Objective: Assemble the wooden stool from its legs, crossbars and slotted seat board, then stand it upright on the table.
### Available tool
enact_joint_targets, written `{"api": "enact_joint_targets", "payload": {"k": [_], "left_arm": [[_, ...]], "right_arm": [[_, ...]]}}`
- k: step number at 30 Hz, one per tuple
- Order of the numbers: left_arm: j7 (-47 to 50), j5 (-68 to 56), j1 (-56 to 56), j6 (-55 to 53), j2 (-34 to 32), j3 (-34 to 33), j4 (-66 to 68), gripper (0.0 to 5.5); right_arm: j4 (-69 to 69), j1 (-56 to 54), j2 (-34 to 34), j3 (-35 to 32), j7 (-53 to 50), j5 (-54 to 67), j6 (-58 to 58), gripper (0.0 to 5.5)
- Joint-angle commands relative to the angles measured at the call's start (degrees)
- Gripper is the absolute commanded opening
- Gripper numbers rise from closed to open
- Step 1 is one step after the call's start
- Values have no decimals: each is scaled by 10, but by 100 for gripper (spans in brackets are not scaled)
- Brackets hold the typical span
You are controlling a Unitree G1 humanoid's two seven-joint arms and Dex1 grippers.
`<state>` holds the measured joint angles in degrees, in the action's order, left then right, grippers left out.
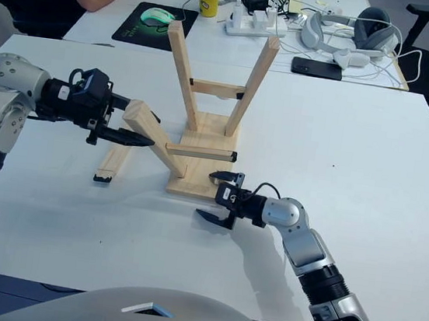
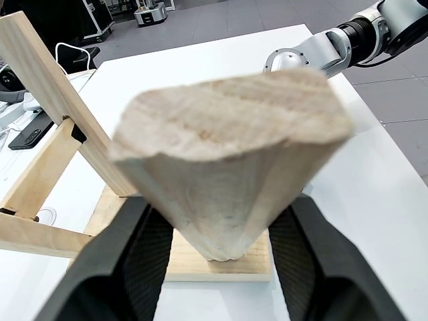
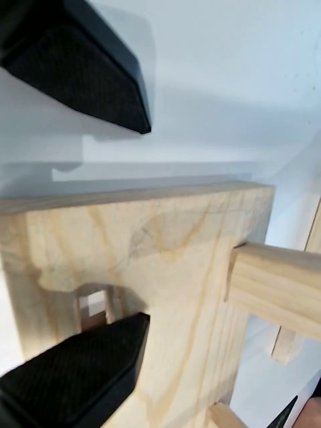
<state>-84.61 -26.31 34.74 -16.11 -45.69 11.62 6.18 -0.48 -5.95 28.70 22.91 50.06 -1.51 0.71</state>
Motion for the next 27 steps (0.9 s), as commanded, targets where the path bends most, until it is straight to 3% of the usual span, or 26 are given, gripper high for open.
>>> {"api": "enact_joint_targets", "payload": {"k": [1, 4, 8, 9, 19, 27], "left_arm": [[-7, 41, -22, -48, -1, 46, 12, 207], [1, 31, -13, -61, 2, 39, 4, 207], [20, 14, -6, -76, 14, 19, -4, 207], [23, 15, -5, -77, 14, 18, -4, 243], [36, 13, 0, -97, 29, -10, -4, 374], [23, -9, 10, -138, 4, -49, -9, 485]], "right_arm": [[9, 20, 1, -12, 24, 38, 32, 497], [-6, 21, -14, -54, 24, 108, 60, 497], [-12, 17, -26, -88, 37, 174, 96, 440], [-11, 16, -28, -92, 37, 182, 100, 425], [11, 14, -56, -92, 26, 184, 97, 277], [66, -6, -84, -83, -21, 142, 100, 157]]}}
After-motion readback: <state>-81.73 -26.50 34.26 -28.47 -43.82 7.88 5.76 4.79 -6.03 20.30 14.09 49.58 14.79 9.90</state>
